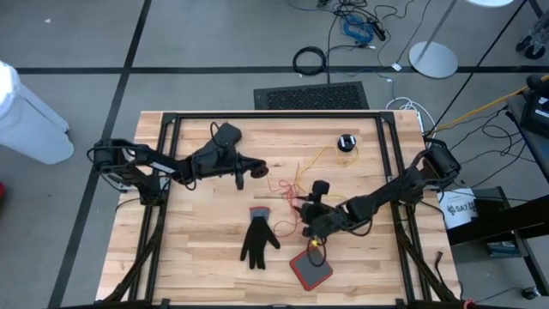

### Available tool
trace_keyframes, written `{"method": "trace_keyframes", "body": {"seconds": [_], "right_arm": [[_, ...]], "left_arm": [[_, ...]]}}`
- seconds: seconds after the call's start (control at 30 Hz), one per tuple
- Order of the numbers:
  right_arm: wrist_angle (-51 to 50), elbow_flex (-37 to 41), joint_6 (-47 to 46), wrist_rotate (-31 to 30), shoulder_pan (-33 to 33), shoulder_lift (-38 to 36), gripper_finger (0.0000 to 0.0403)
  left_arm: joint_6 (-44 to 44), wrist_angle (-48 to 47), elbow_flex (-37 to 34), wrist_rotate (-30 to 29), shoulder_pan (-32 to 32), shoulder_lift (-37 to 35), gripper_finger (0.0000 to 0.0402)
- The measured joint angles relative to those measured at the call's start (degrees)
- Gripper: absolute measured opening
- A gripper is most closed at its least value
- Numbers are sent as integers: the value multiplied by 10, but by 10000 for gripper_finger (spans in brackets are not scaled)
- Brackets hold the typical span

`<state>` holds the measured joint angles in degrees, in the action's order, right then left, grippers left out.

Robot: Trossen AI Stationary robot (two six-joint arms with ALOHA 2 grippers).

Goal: Coil cords
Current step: Uncoil the red wire from the black spool

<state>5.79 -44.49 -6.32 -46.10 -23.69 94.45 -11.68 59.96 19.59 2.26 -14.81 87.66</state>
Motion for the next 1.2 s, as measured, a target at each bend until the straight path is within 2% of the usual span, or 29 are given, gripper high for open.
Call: {"method": "trace_keyframes", "body": {"seconds": [0.13, 0.27, 0.43, 0.53, 0.77, 0.9, 1.07, 1.2], "right_arm": [[0, 0, 15, -6, -1, -15, 146], [-2, 0, 26, -7, -1, -36, 146], [0, 0, 52, -7, -1, -76, 146], [0, 0, 73, -7, -1, -103, 146], [0, 0, 95, -6, 0, -156, 146], [-1, 0, 100, -5, 0, -170, 146], [-2, 0, 100, -5, -1, -173, 146], [-8, 0, 90, -4, -1, -173, 146]], "left_arm": [[0, -13, 0, -11, 0, 0, 11], [-15, -83, 0, -61, -2, 0, 12], [-9, -138, 0, -66, 7, 0, 13], [61, -165, 0, -78, 25, 0, 13], [201, -193, 1, -175, 80, 0, 13], [263, -188, 2, -176, 107, 0, 16], [291, -190, 1, -164, 140, 1, 60], [314, -205, 1, -190, 168, 1, 107]]}}
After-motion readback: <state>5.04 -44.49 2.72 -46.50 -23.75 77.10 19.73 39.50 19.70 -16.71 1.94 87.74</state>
